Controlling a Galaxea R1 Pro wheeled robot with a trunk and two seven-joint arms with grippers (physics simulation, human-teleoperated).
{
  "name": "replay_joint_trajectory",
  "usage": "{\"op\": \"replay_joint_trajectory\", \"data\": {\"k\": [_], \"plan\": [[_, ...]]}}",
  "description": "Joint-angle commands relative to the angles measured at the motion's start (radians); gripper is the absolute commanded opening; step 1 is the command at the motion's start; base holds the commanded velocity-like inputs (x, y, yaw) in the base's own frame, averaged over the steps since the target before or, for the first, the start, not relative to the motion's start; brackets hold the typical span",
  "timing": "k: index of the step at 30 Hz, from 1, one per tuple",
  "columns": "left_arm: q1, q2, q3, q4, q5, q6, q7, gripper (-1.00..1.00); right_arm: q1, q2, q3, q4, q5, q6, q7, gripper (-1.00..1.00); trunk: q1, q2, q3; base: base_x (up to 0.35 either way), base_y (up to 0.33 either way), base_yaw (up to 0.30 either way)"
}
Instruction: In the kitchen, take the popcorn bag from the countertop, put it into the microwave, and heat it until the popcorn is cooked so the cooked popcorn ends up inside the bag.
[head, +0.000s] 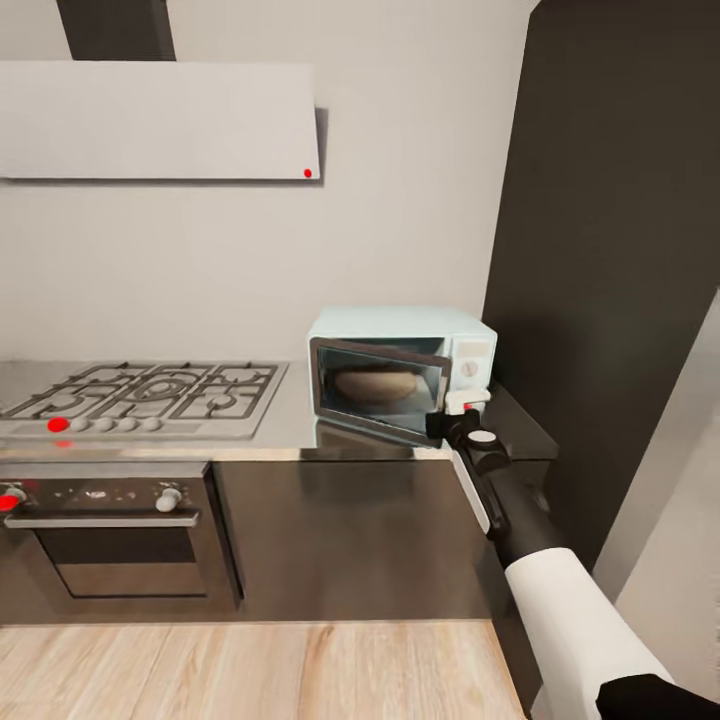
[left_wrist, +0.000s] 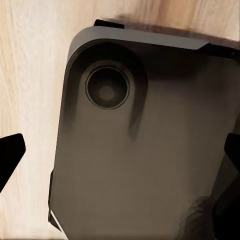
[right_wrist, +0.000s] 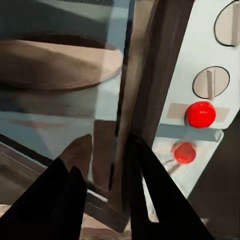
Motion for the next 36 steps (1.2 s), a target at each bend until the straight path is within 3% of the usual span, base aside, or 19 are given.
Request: {"op": "replay_joint_trajectory", "data": {"k": [1,7,8,12,17,25,26,30,31,36], "plan": [[0.0,0.0,0.0,-0.002,0.006,0.0,0.001,1.0,-0.001,0.0,-0.093,-0.001,0.032,0.009,-0.012,-1.0,-0.001,-0.001,-0.001,-0.254,0.0,0.0],[0.0,0.0,0.001,-0.002,0.006,0.0,0.001,1.0,-0.001,-0.001,-0.093,-0.001,0.032,0.009,-0.012,-1.0,-0.001,-0.001,-0.001,-0.247,0.0,0.0],[0.0,0.0,0.001,-0.002,0.007,0.0,0.0,1.0,-0.001,0.004,0.085,0.004,0.017,0.011,-0.006,-1.0,-0.001,-0.001,-0.001,0.0,0.0,0.0],[0.0,0.0,0.002,-0.002,0.008,0.0,0.0,1.0,-0.001,0.006,0.079,0.003,0.027,0.012,0.019,-1.0,-0.001,-0.001,-0.001,0.0,0.0,0.0],[0.0,0.0,0.002,-0.002,0.008,0.0,-0.001,1.0,-0.001,0.0,0.091,0.002,0.1,0.012,0.047,-1.0,-0.001,-0.001,-0.001,0.0,0.0,0.0],[0.0,0.0,0.002,-0.002,0.008,0.0,-0.001,1.0,-0.001,-0.001,0.091,0.001,0.153,0.012,0.07,-1.0,-0.001,-0.001,-0.001,0.0,0.0,0.0],[0.0,0.0,0.001,-0.002,0.008,0.0,-0.001,1.0,-0.001,-0.001,0.091,0.001,0.157,0.012,0.072,1.0,-0.001,-0.001,-0.001,0.0,0.0,0.0],[0.0,0.0,0.002,-0.002,0.008,0.0,-0.001,1.0,-0.001,-0.002,0.091,0.008,0.13,0.012,0.051,1.0,-0.001,-0.001,-0.001,0.0,0.0,0.0],[0.0,0.0,0.001,-0.002,0.008,0.0,-0.001,1.0,-0.001,-0.002,0.091,0.008,0.009,0.013,-0.011,1.0,-0.001,-0.001,-0.001,0.0,0.0,0.0],[0.0,0.0,0.002,-0.002,0.008,0.0,-0.001,1.0,-0.001,-0.003,0.091,0.008,0.009,0.016,-0.009,1.0,-0.001,-0.001,-0.001,0.0,0.0,0.0]]}}
